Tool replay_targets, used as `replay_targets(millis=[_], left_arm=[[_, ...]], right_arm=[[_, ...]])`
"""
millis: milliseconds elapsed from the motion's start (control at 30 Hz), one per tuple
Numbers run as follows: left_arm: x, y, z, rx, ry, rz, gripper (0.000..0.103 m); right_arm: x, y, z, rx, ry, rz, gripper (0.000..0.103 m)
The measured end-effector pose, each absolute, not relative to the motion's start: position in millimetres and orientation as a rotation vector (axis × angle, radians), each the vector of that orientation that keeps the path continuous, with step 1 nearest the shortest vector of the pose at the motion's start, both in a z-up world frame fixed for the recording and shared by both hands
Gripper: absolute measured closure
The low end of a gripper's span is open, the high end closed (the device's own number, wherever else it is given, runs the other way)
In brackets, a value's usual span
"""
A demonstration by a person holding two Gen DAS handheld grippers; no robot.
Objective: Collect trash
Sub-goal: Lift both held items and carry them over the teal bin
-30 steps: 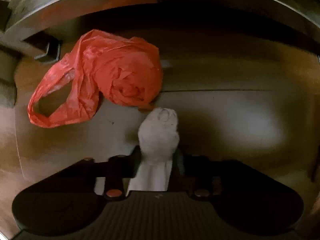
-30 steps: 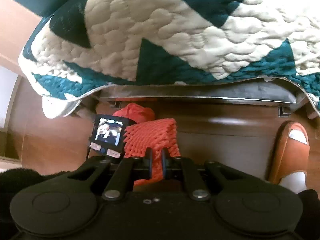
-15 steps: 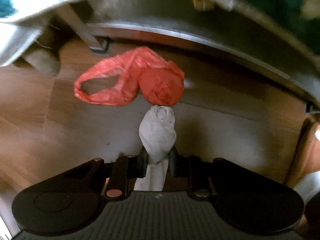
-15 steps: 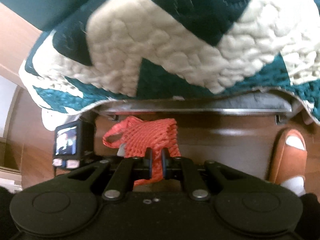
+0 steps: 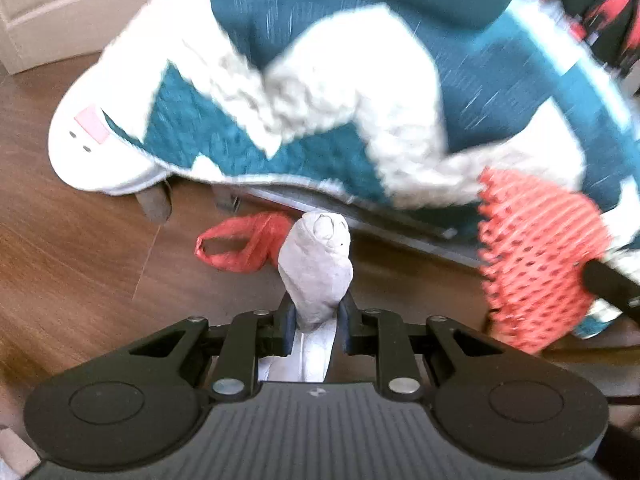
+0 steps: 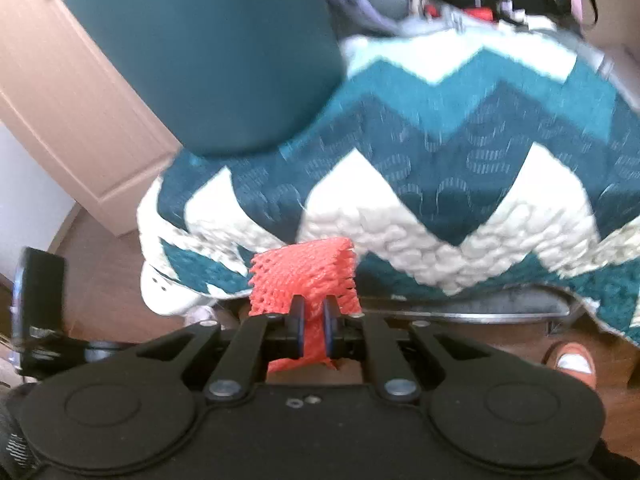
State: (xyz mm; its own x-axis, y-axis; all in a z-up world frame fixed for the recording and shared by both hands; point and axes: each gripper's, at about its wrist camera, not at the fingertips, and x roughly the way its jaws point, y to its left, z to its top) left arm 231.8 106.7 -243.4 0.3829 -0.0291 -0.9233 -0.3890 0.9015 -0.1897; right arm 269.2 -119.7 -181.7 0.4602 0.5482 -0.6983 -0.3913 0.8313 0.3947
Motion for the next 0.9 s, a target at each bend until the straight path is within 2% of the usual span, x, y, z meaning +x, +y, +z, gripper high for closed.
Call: replay_targets(millis=[433, 900], left_arm=[[192.4, 104.6, -71.3, -0.429, 0.823, 0.138, 0.082], [211.5, 107.6, 85.4, -0.334, 0.55, 0.082, 0.082]], right_arm=[[219.2, -132.8, -35.2, 0.067, 0.66, 0.625, 0.094], [244.9, -105.9, 83.7, -0.007, 0.441, 0.614, 0.094]])
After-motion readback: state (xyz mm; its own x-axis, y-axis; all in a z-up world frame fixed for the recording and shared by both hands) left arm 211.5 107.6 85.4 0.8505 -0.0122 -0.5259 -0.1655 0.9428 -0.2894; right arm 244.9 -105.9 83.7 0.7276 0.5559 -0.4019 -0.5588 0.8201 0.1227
